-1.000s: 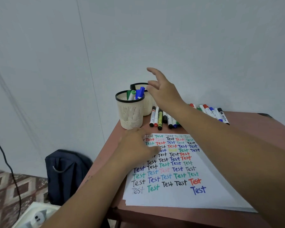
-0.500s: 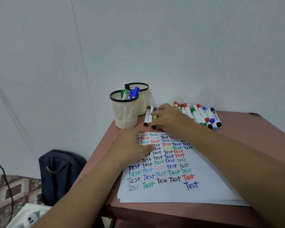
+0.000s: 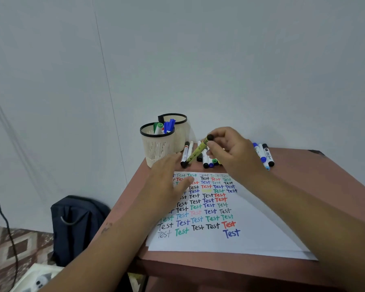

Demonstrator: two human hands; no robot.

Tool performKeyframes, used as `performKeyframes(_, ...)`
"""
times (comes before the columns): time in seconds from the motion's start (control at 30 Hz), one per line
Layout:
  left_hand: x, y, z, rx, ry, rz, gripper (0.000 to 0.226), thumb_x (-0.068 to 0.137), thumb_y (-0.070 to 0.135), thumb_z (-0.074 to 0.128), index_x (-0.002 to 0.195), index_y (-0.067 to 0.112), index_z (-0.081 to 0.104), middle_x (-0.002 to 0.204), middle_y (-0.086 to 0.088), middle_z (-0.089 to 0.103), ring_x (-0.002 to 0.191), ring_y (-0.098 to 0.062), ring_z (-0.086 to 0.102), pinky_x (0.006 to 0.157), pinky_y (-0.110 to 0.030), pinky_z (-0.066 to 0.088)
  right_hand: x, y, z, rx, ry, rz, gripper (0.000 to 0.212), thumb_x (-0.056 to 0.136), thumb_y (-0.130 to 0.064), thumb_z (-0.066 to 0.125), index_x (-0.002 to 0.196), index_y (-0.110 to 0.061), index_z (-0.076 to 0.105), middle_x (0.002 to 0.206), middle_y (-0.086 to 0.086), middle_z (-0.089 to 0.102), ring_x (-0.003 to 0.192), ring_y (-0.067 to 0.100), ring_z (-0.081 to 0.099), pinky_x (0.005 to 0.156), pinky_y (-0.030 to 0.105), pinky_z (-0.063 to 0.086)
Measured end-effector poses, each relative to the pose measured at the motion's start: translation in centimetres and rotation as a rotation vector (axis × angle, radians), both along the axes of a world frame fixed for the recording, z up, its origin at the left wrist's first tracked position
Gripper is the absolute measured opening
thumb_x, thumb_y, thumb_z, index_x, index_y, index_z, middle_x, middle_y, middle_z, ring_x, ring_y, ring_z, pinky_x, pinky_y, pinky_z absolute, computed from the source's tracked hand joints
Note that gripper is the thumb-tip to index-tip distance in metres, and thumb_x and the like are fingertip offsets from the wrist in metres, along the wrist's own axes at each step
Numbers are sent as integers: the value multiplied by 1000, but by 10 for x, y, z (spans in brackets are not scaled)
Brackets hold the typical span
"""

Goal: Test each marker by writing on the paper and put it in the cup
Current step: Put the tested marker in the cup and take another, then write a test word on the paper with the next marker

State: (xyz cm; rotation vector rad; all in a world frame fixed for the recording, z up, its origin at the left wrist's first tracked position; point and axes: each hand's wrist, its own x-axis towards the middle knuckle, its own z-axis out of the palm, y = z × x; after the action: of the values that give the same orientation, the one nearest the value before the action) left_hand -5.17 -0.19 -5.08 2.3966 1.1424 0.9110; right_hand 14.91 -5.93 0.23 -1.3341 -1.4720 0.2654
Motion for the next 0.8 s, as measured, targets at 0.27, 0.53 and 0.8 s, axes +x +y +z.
performKeyframes(0.27,0,-1,-7,90,-87,-109,37,103,50,35,131,31,50,113,15,54,101,4,46,83,-27,41,-39,-38,4,-63,740,217,9,102,-1,57,110,-5,56,85,11,77,78,24,77,75,32,65)
performKeyframes(0.53,-8,-13,-3,76,-145,-136,19,103,47,42,91,34,48,70,11,53,71,-7,52,57,-30,39,-45,-29,0,-170,597,165,11,100,-15,66,106,-9,73,93,17,73,84,24,71,84,33,59)
performKeyframes(0.8,-10,-16,2,12,-102,-96,52,88,81,34,126,49,49,76,6,62,73,-5,59,62,-28,45,-35,-35,3,-135,526,100,13,106,-27,57,106,-14,60,94,10,78,85,29,76,84,44,62)
